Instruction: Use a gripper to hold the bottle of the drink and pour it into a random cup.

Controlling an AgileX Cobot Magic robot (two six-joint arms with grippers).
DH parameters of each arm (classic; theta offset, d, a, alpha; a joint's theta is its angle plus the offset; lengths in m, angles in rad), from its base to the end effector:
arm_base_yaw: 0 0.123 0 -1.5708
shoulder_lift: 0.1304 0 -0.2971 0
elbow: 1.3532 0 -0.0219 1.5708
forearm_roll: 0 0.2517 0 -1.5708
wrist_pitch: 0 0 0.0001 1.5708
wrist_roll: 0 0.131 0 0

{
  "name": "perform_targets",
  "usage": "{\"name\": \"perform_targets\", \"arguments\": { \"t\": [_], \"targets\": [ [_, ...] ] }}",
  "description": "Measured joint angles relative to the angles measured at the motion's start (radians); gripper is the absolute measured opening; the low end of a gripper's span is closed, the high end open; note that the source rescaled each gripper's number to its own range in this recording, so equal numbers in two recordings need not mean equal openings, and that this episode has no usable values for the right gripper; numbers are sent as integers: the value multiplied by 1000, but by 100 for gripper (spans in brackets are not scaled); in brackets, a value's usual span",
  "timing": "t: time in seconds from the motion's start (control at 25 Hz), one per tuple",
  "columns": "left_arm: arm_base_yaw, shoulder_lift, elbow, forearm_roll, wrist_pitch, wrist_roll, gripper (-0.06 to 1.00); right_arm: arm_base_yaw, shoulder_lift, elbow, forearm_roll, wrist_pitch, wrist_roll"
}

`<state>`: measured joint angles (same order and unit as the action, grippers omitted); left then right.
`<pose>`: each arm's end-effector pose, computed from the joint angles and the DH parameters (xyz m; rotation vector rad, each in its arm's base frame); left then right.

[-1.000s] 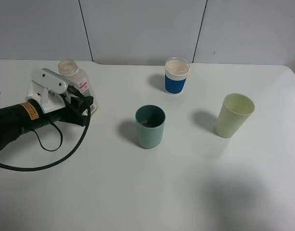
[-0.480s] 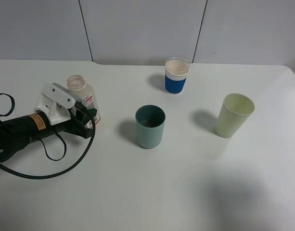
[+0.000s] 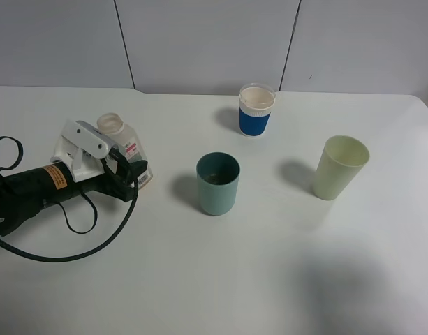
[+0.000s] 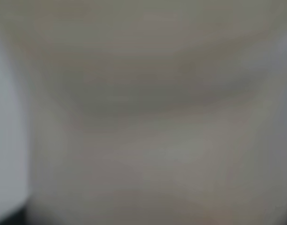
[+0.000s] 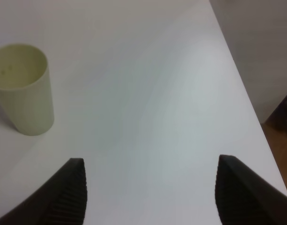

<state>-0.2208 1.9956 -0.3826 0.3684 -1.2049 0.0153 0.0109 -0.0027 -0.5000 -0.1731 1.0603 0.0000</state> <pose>0.2888 -0.1100 0.0832 0.5795 1.8222 -0.3741 0.0183 -0.0195 0.2610 -0.0029 2.0349 -0.2002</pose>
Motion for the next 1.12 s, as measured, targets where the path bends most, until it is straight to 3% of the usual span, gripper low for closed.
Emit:
{"name": "perform_targets", "arguments": {
  "t": [0.08,0.2,0.68,1.12],
  "targets": [
    [0,0,0,0,0,0,83,0,0,0,0,0,0],
    [0,0,0,1,0,1,97,0,0,0,0,0,0],
    [0,-141,7,9,54,-2,100,0,0,0,0,0,0],
    [0,-458,120,-100,122,-3,100,0,0,0,0,0,0]
  ]
}}
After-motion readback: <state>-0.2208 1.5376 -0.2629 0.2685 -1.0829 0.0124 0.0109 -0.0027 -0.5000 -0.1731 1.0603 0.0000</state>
